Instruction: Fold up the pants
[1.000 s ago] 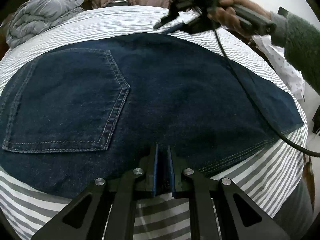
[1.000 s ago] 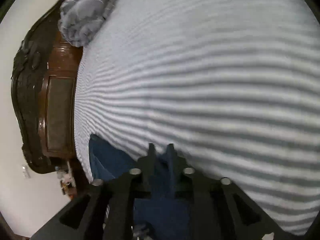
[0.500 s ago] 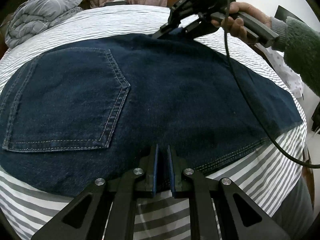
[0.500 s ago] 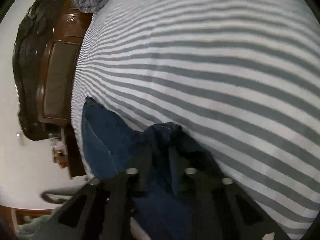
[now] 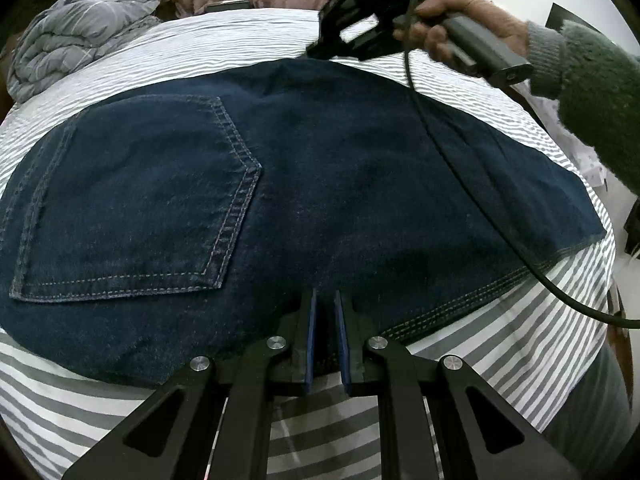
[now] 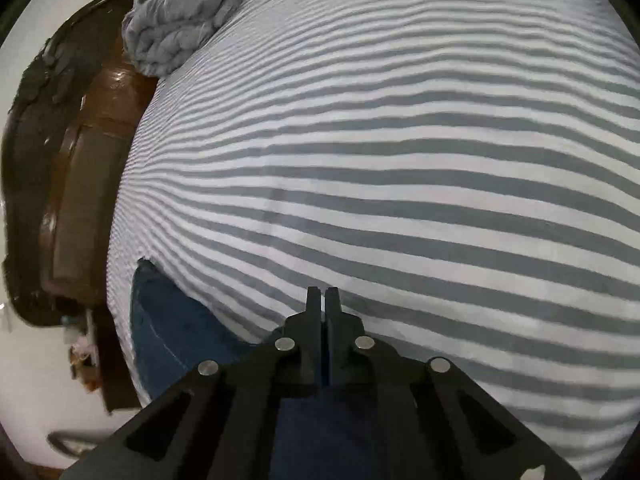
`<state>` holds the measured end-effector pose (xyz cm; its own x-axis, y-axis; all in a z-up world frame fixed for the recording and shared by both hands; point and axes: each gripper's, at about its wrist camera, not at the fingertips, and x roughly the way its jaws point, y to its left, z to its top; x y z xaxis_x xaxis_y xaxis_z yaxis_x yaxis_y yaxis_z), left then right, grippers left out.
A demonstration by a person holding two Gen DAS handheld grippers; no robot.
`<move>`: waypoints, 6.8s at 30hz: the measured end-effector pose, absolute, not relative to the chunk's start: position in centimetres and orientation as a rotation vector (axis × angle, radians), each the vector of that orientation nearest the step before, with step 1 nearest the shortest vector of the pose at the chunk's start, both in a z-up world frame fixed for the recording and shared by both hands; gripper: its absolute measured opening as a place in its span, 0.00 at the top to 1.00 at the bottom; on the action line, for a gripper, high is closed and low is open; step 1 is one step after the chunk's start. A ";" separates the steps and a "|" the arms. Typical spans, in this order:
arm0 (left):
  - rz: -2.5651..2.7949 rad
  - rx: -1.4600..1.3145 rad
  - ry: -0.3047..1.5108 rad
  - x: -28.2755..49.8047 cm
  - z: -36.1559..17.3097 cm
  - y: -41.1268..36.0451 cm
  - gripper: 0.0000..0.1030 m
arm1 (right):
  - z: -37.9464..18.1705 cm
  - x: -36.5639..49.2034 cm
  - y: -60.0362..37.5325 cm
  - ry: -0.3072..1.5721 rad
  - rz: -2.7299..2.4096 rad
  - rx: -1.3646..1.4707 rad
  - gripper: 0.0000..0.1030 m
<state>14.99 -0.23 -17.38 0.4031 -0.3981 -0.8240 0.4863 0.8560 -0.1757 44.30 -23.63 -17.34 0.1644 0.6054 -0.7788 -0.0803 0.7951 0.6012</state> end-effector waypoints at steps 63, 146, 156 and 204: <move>-0.595 0.432 0.954 11.7 -14.1 -20.7 0.84 | -21.8 -5.7 -68.2 0.821 -0.375 1.253 0.62; -0.504 0.491 0.954 11.5 -16.4 -22.8 0.72 | -24.3 -4.0 -67.6 0.570 -0.338 1.329 0.78; -0.516 0.438 0.957 11.7 -16.5 -21.2 0.72 | -16.2 0.4 -65.9 0.627 -0.291 1.088 0.80; -0.791 -0.384 1.327 17.7 -15.4 -12.8 0.57 | -18.7 11.3 -37.9 1.004 0.239 0.842 0.51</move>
